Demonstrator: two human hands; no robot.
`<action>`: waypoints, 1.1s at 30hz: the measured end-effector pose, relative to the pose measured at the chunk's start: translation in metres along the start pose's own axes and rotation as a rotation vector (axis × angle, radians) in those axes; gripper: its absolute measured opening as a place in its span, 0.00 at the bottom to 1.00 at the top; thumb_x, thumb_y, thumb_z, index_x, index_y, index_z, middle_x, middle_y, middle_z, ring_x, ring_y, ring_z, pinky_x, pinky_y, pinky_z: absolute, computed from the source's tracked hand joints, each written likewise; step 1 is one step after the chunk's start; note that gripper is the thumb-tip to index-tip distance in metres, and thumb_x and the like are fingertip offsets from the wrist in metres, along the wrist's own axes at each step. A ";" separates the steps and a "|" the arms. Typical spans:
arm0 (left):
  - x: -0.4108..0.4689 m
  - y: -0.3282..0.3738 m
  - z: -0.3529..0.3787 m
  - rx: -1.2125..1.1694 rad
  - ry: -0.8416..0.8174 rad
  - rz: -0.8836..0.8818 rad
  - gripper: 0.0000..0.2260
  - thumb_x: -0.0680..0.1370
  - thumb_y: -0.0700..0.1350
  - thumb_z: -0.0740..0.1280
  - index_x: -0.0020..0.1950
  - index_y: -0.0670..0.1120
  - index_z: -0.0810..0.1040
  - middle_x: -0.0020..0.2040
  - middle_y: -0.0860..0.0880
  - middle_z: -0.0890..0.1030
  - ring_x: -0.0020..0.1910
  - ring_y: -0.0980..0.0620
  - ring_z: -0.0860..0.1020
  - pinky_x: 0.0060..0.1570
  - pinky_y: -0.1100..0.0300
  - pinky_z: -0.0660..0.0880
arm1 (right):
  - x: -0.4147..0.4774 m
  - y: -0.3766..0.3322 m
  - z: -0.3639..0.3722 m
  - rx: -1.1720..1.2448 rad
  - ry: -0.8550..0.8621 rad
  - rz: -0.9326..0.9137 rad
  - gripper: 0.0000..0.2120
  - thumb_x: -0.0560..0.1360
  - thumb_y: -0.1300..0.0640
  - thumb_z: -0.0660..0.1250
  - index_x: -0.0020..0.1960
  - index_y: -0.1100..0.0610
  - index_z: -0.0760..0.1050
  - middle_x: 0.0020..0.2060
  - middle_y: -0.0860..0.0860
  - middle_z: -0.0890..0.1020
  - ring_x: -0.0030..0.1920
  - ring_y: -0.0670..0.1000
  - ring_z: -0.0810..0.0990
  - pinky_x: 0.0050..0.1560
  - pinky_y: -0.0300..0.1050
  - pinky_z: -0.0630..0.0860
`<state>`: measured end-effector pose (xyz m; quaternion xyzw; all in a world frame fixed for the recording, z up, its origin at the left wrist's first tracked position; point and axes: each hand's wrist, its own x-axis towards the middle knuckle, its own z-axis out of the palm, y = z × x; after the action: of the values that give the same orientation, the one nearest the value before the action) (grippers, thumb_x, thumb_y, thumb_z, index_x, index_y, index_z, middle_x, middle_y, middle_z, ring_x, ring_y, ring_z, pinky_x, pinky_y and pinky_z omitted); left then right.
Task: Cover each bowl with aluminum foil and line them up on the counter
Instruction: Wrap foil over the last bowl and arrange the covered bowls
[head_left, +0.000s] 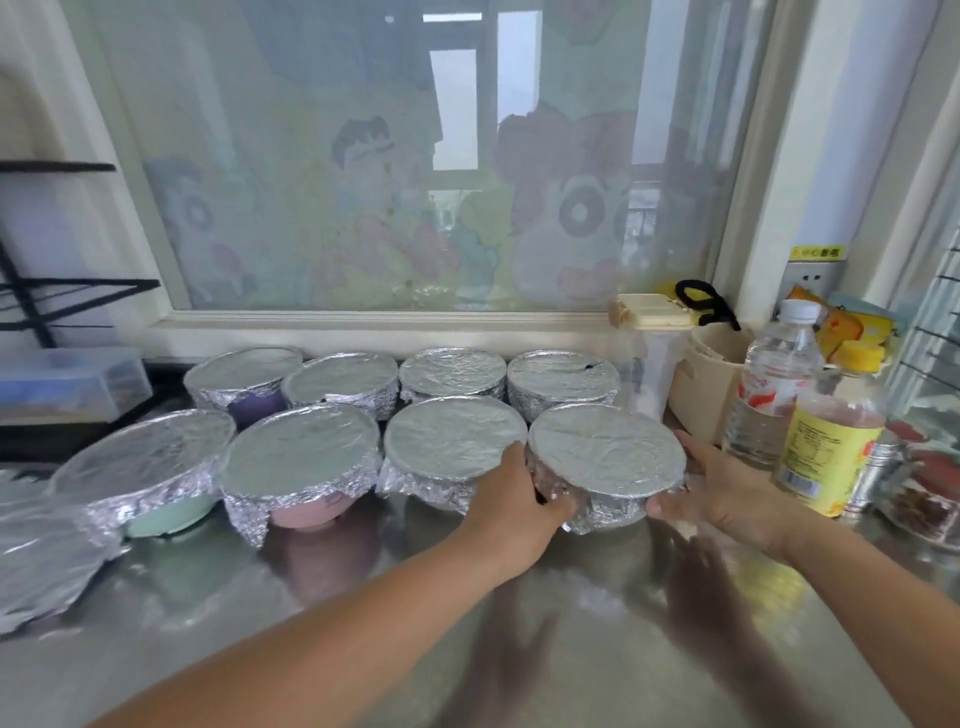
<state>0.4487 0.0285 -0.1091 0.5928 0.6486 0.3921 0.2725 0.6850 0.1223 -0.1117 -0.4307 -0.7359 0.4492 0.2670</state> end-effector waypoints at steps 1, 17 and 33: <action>-0.006 0.000 -0.007 -0.020 -0.022 0.004 0.16 0.70 0.53 0.72 0.51 0.56 0.67 0.48 0.53 0.79 0.49 0.52 0.79 0.56 0.48 0.76 | -0.004 -0.006 0.004 -0.055 -0.006 -0.012 0.48 0.53 0.42 0.84 0.69 0.42 0.67 0.60 0.40 0.80 0.64 0.42 0.75 0.69 0.50 0.70; -0.071 -0.119 -0.243 0.139 0.424 0.054 0.19 0.72 0.37 0.74 0.61 0.43 0.76 0.49 0.48 0.81 0.44 0.51 0.79 0.52 0.57 0.76 | 0.025 -0.133 0.161 -0.468 0.196 -0.196 0.47 0.62 0.38 0.76 0.75 0.53 0.64 0.70 0.52 0.70 0.71 0.54 0.67 0.72 0.56 0.62; -0.065 -0.226 -0.325 0.058 0.454 -0.335 0.64 0.48 0.59 0.83 0.74 0.39 0.54 0.68 0.43 0.71 0.67 0.45 0.70 0.67 0.47 0.68 | 0.089 -0.217 0.379 -0.985 0.047 -0.503 0.39 0.76 0.31 0.54 0.78 0.53 0.54 0.75 0.52 0.63 0.74 0.56 0.59 0.71 0.54 0.56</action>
<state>0.0667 -0.0934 -0.1272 0.3820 0.7929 0.4455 0.1643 0.2611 -0.0120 -0.0899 -0.3254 -0.9330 -0.0356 0.1494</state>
